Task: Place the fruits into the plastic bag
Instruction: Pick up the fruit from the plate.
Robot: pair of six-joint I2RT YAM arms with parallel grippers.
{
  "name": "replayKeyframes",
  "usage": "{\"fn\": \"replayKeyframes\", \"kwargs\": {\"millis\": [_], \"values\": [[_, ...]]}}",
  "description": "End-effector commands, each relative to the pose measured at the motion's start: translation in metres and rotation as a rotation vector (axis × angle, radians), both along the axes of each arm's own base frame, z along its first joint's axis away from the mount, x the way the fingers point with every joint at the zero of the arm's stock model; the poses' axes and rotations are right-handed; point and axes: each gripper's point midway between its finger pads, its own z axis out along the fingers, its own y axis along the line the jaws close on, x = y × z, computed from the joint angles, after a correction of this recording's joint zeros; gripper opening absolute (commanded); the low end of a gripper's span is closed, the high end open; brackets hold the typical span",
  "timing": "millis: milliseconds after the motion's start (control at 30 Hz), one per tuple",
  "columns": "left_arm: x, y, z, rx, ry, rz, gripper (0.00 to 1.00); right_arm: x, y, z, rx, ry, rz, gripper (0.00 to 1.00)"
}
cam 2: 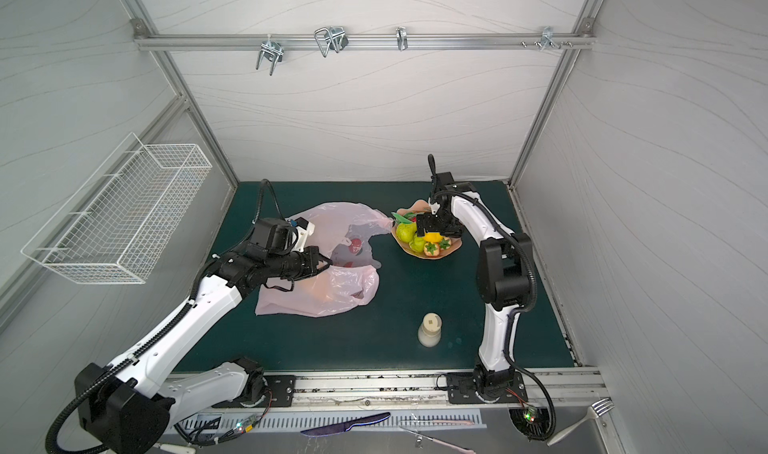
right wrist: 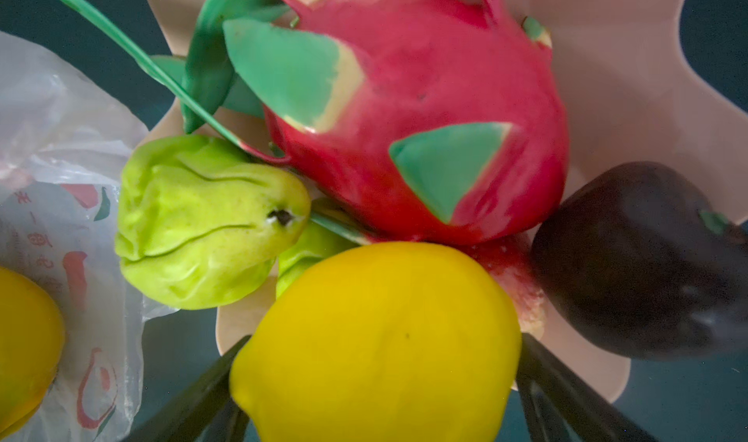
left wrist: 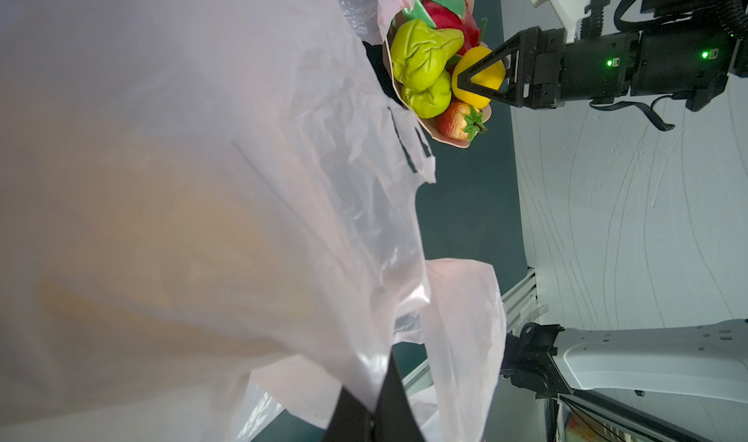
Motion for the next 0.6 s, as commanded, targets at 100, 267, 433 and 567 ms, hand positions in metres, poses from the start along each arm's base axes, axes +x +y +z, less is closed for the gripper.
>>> {"fn": "replayKeyframes", "kwargs": {"millis": [100,267,433,567], "values": [[0.007,-0.004,0.027,-0.033,-0.084,-0.016,0.0,-0.003,-0.003,0.002,-0.024,-0.009,0.009,0.94],[0.007,-0.004,0.027,-0.034,-0.085,-0.018,0.0,-0.003,-0.003,0.002,-0.025,-0.011,0.013,0.89],[0.008,-0.005,0.026,-0.033,-0.082,-0.017,0.0,-0.005,-0.004,0.005,-0.027,-0.014,0.013,0.82],[0.009,-0.005,0.027,-0.034,-0.085,-0.016,0.0,-0.008,-0.007,0.016,-0.029,-0.036,0.003,0.81]]}}
